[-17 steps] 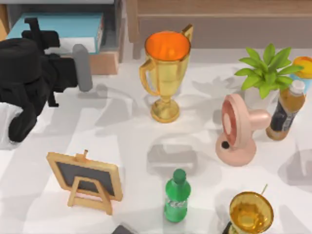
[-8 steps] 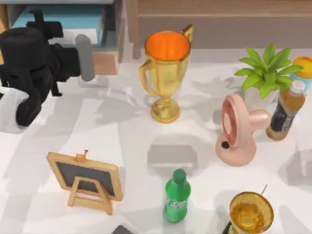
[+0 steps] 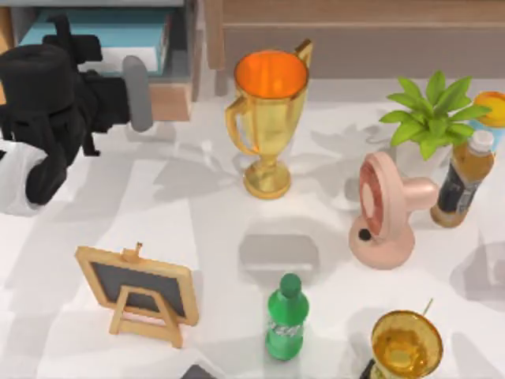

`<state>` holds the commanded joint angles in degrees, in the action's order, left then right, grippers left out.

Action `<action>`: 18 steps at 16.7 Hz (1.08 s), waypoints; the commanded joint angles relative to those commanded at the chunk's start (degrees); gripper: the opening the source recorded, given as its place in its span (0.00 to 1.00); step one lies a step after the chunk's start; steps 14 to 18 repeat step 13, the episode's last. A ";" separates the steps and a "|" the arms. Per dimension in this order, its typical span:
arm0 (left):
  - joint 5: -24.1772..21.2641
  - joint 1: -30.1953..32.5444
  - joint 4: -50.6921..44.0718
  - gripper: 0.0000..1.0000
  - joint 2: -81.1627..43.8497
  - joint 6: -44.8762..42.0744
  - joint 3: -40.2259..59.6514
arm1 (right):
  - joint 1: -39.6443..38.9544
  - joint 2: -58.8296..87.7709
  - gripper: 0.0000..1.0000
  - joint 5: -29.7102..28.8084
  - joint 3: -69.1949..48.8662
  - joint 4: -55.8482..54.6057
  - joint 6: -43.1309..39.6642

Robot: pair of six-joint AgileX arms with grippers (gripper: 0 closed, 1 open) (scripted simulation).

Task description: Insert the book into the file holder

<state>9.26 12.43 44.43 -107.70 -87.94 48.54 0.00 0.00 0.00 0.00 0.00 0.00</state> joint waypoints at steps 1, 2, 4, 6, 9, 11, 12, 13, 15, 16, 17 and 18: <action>0.00 0.00 0.00 0.53 0.00 0.00 0.00 | 0.00 0.00 1.00 0.00 0.00 0.00 0.00; 0.00 0.00 0.00 0.60 0.00 0.00 0.00 | 0.00 0.00 1.00 0.00 0.00 0.00 0.00; 0.00 0.00 0.00 0.75 0.00 0.00 0.00 | 0.00 0.00 1.00 0.00 0.00 0.00 0.00; 0.00 0.00 0.00 0.90 0.00 0.00 0.00 | 0.00 0.00 1.00 0.00 0.00 0.00 0.00; 0.00 0.00 0.00 1.00 0.00 0.00 0.00 | 0.00 0.00 1.00 0.00 0.00 0.00 0.00; 0.00 0.00 0.00 1.00 0.00 0.00 0.00 | 0.00 0.00 1.00 0.00 0.00 0.00 0.00; 0.00 0.00 0.00 1.00 0.00 0.00 0.00 | 0.00 0.00 1.00 0.00 0.00 0.00 0.00; 0.00 0.00 0.00 1.00 0.00 0.00 0.00 | 0.00 0.00 1.00 0.00 0.00 0.00 0.00; 0.00 0.00 0.00 1.00 0.00 0.00 0.00 | 0.00 0.00 1.00 0.00 0.00 0.00 0.00; 0.00 0.00 0.00 1.00 0.00 0.00 0.00 | 0.00 0.00 1.00 0.00 0.00 0.00 0.00; 0.00 0.00 0.00 1.00 0.00 0.00 0.00 | 0.00 0.00 1.00 0.00 0.00 0.00 0.00; 0.00 0.00 0.00 1.00 0.00 0.00 0.00 | 0.00 0.00 1.00 0.00 0.00 0.00 0.00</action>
